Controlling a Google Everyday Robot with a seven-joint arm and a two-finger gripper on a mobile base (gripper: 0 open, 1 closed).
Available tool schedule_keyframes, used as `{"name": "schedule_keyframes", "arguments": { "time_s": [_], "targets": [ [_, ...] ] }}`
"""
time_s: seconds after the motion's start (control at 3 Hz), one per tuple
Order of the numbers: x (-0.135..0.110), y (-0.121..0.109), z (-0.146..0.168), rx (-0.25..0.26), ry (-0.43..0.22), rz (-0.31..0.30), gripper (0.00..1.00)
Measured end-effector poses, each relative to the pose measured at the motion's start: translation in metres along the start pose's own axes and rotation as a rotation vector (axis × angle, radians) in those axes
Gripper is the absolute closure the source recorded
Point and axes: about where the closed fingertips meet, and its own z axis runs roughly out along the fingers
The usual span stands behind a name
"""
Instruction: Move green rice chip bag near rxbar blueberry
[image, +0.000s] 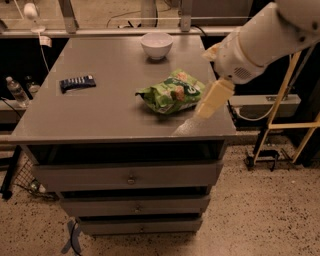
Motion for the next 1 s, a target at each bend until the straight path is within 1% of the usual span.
{"name": "schedule_keyframes", "arguments": {
  "time_s": [0.33,0.67,1.0],
  "targets": [
    [-0.03,-0.022,0.045,0.026,-0.07,-0.017,0.0],
    [-0.043,-0.034,0.083,0.027,-0.072,-0.028,0.0],
    [-0.04,-0.034,0.103,0.022,-0.02,-0.05,0.0]
  ]
}}
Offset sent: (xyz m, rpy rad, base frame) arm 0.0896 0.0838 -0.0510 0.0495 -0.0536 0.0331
